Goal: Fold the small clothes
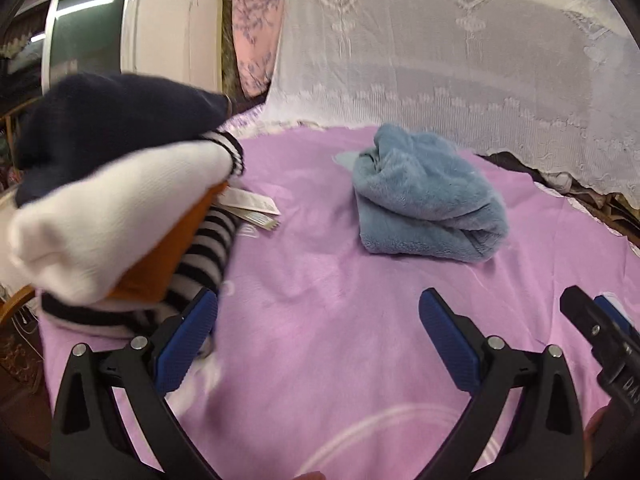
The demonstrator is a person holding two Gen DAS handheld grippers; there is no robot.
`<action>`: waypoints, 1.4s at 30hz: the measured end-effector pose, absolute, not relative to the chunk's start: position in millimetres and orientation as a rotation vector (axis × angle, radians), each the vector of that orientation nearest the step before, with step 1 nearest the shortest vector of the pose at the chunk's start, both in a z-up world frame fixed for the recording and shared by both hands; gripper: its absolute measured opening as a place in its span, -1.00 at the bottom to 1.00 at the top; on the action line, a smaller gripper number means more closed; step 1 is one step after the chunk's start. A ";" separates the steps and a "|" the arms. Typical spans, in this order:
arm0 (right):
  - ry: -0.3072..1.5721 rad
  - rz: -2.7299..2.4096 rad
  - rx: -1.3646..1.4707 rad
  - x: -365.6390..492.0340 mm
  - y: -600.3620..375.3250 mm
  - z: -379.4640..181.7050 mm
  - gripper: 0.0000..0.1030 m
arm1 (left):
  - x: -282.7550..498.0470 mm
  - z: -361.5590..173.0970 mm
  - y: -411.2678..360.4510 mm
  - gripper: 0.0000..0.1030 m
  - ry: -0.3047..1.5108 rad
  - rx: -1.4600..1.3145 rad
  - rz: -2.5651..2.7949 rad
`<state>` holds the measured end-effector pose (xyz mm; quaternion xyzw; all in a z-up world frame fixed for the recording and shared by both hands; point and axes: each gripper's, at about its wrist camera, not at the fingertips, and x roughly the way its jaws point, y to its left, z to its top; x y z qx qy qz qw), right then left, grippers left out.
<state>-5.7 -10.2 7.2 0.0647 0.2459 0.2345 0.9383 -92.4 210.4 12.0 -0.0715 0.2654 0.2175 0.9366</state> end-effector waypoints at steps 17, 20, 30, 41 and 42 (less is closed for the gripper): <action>0.458 0.501 0.022 -96.0 -13.8 113.4 0.93 | -173.0 98.5 176.0 0.91 0.459 0.013 0.395; 0.491 0.504 0.081 -88.2 -23.7 106.6 0.93 | -176.3 101.5 166.8 0.91 0.445 0.041 0.405; 0.386 0.563 0.056 -107.8 -19.4 100.6 0.93 | -184.7 103.4 171.1 0.91 0.432 -0.010 0.393; 0.403 0.589 0.078 -104.2 -17.3 90.5 0.93 | -183.0 97.0 170.3 0.92 0.446 -0.018 0.383; 0.400 0.590 0.078 -104.9 -17.5 91.0 0.93 | -182.6 96.5 170.2 0.92 0.446 -0.017 0.384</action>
